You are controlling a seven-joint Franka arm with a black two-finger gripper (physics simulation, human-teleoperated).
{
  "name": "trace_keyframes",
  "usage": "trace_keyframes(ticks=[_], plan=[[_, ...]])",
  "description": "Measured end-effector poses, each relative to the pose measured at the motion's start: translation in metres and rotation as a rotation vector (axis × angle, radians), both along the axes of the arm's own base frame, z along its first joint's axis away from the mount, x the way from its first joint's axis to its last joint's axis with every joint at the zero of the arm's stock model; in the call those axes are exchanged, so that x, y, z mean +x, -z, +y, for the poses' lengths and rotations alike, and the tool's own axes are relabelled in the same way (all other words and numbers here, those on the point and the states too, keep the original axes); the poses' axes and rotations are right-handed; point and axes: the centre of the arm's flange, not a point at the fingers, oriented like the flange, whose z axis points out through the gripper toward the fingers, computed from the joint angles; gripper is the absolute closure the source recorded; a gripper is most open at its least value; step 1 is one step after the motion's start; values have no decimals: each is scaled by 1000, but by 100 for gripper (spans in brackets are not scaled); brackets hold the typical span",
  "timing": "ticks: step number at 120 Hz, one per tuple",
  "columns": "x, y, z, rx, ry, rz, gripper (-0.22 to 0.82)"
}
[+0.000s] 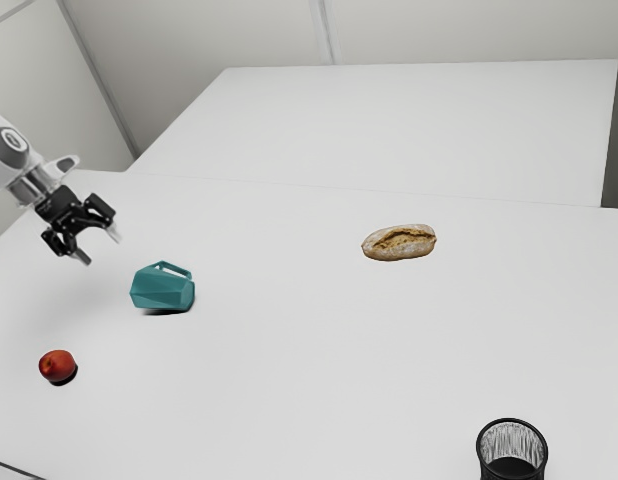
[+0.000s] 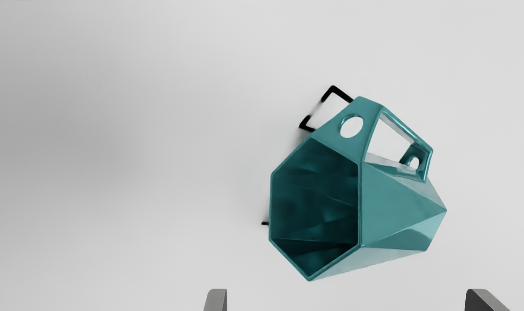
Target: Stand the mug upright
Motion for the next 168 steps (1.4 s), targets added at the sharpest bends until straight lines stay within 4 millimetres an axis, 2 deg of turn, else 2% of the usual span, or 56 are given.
trace_keyframes(ticks=[12,32,44,79,109,116,128,135,149,168], plan=[[3,18,6,-22,2,1,0],[8,44,5,-75,10,-7,0],[12,51,1,-120,5,-34,0],[11,69,-27,-276,-1,-46,0],[5,98,-53,-389,-17,-2,0],[6,99,-54,-393,-17,0,10],[8,96,-56,-380,-5,2,38],[9,95,-56,-376,-2,3,49],[12,90,-59,-367,9,-2,60],[20,80,-65,-356,31,-17,68]])
